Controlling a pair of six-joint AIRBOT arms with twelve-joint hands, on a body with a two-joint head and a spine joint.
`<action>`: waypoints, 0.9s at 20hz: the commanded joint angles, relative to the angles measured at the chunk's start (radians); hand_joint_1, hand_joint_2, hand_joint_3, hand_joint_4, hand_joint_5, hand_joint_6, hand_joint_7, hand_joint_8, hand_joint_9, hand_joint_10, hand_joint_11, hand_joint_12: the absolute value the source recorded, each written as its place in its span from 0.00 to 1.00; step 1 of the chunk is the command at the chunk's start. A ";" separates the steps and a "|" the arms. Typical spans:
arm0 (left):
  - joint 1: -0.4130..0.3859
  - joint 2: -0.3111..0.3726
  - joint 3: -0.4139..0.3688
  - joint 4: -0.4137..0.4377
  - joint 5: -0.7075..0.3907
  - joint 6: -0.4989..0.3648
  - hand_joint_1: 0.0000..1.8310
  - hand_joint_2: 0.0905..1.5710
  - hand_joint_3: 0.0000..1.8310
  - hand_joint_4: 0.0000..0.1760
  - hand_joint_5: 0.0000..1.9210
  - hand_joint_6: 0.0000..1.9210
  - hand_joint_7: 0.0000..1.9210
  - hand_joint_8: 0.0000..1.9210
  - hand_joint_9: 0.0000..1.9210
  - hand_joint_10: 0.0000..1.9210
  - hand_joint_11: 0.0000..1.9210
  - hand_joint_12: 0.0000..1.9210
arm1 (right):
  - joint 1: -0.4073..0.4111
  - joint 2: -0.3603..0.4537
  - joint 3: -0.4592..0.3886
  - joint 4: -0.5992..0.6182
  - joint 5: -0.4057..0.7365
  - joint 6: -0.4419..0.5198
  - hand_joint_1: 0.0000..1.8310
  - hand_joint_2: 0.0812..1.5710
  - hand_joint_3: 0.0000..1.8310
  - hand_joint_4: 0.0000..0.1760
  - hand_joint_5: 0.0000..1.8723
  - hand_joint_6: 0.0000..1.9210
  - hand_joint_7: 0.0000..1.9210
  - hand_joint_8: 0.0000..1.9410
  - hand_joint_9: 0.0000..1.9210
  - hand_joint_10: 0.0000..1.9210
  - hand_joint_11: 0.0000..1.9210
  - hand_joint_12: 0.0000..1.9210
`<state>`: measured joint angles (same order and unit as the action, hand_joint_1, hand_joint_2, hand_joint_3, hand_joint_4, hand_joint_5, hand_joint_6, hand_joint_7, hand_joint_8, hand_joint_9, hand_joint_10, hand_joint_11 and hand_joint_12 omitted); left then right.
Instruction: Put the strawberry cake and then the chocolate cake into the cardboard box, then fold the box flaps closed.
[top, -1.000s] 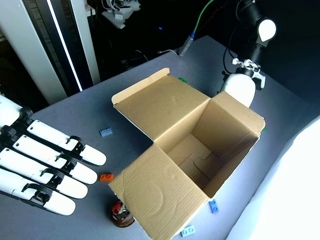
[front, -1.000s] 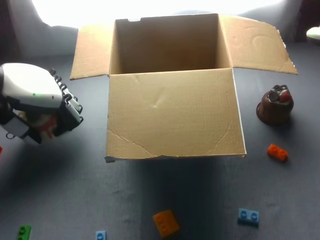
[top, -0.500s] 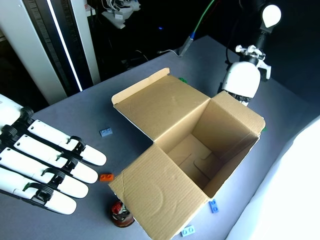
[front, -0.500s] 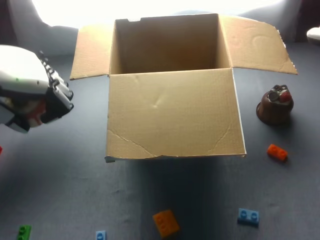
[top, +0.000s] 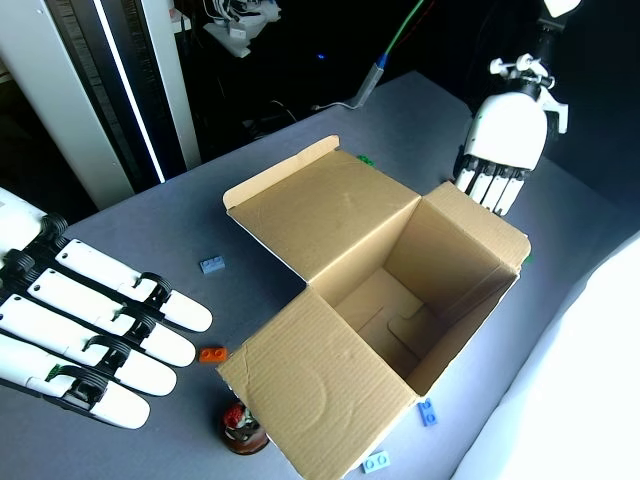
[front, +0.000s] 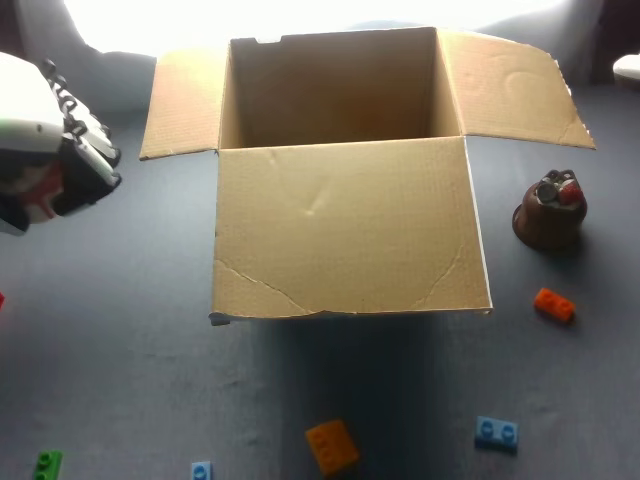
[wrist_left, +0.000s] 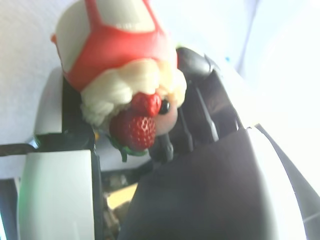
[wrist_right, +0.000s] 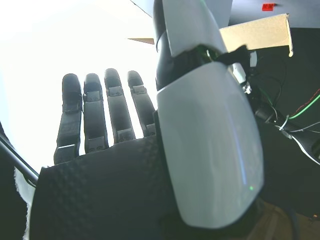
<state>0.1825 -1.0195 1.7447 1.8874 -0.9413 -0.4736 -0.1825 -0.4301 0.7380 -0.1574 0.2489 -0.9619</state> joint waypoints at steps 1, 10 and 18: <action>-0.023 0.017 0.002 -0.044 -0.002 -0.003 0.70 0.83 0.01 0.00 0.34 0.83 0.27 0.87 0.27 0.91 0.27 1.00 | 0.006 0.012 0.003 0.009 0.110 -0.001 0.56 0.63 0.00 0.00 0.03 0.00 0.06 0.00 0.05 0.00 0.00 0.17; -0.257 0.020 0.020 0.133 -0.040 -0.047 0.71 0.81 0.02 0.00 0.35 0.78 0.29 0.85 0.29 0.91 0.30 1.00 | 0.005 0.012 0.003 0.009 0.110 -0.001 0.54 0.65 0.00 0.00 0.02 0.00 0.04 0.00 0.04 0.00 0.00 0.11; -0.455 -0.036 0.063 0.250 -0.070 -0.070 0.71 0.67 0.26 0.00 0.37 0.78 0.30 0.90 0.30 0.94 0.30 1.00 | 0.005 0.012 0.003 0.009 0.111 -0.001 0.54 0.64 0.00 0.06 0.01 0.00 0.06 0.01 0.06 0.01 0.00 0.16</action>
<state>-0.2634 -1.0634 1.8011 2.2040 -1.0382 -0.5480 -0.1860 -0.4301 0.7380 -0.1574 0.2493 -0.9619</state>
